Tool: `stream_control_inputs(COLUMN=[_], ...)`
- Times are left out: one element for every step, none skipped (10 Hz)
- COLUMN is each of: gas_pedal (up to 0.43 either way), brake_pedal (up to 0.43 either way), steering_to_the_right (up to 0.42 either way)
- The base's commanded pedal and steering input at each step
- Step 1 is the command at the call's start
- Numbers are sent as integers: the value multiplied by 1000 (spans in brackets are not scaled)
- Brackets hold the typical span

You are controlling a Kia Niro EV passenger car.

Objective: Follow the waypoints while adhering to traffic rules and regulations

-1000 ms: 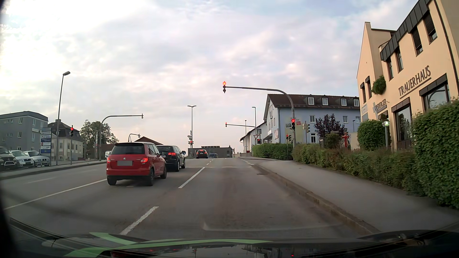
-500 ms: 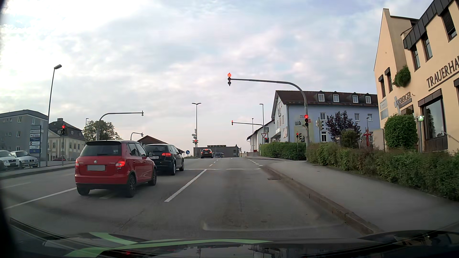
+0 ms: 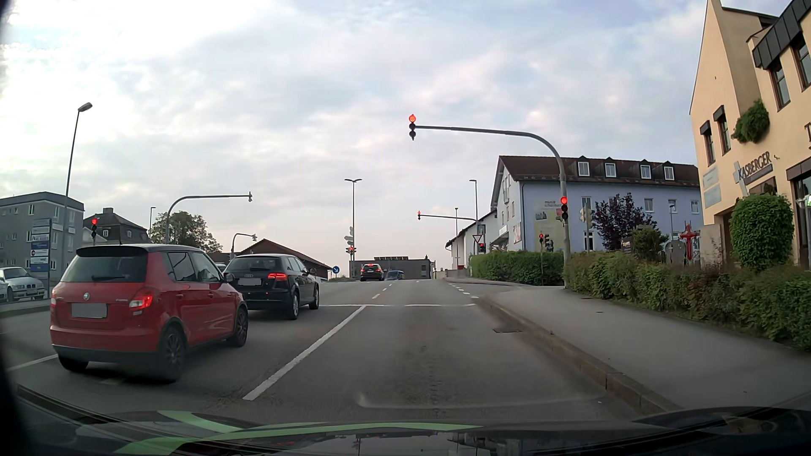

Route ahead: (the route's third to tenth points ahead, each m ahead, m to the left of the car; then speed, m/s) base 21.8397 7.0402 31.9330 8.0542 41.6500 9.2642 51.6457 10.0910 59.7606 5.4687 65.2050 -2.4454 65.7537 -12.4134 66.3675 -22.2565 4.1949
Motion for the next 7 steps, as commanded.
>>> stream_control_inputs(gas_pedal=[0, 0, 0, 0, 0, 0, 0], brake_pedal=[0, 0, 0, 0, 0, 0, 0], steering_to_the_right=[-32, -32, -31, -30, -29, -28, -29])
